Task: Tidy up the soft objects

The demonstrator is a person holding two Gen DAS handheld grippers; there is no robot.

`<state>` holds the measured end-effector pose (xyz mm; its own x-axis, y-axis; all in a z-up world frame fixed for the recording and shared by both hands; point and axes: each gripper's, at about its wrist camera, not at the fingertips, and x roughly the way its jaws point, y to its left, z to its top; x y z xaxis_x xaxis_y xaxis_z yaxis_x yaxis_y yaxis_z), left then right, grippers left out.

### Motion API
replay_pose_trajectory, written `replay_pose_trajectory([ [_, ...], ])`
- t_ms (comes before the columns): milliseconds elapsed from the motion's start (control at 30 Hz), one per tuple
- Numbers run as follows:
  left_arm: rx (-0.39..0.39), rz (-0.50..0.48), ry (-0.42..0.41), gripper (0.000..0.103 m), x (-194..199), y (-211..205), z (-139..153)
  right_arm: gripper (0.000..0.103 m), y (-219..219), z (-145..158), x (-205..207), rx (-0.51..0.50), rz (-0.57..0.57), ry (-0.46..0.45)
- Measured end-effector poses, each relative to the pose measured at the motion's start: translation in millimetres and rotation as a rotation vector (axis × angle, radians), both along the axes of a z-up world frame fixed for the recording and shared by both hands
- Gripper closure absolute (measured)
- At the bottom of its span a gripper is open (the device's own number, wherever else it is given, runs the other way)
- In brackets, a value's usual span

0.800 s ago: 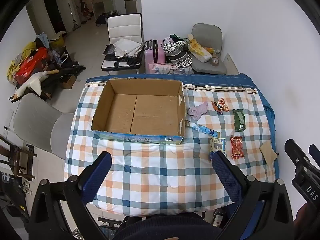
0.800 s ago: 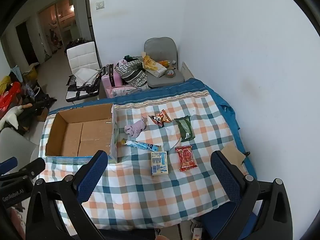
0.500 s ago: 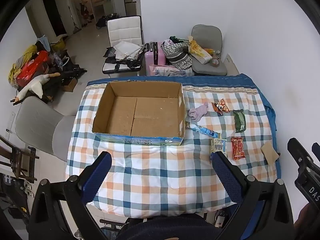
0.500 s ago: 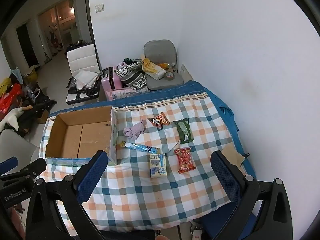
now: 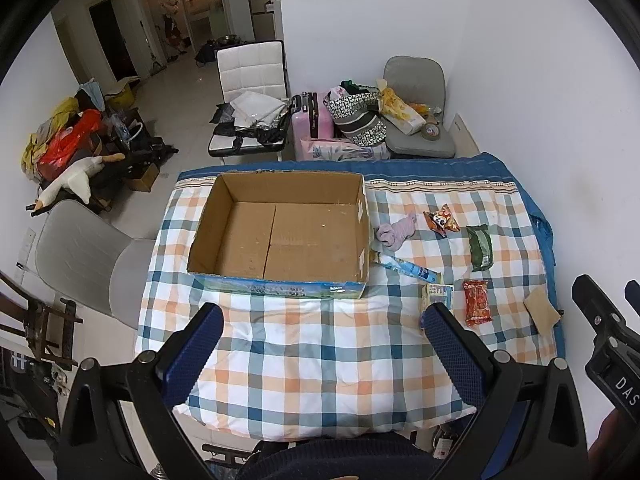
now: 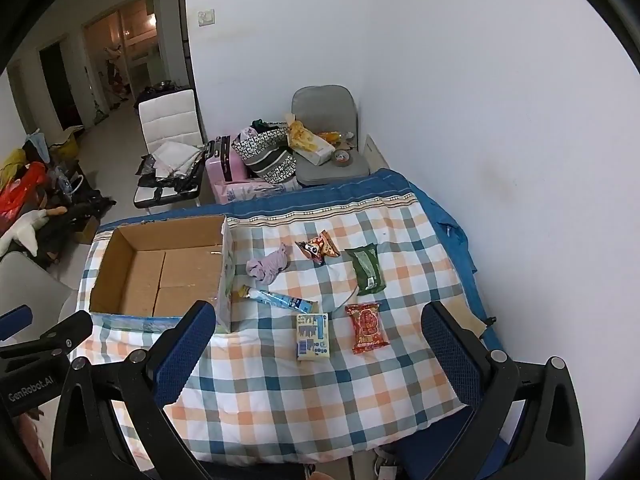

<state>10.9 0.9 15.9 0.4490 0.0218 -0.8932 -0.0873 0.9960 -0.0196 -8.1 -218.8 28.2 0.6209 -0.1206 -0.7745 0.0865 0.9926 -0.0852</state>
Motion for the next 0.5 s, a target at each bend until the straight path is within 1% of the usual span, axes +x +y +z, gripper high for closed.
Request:
replay_pose_trajectory([
  [500, 0.012, -0.003, -0.01, 0.0, 2.2, -1.5, 2.8, 0.0, 0.0, 2.8, 1.9, 0.005, 0.011, -0.007],
])
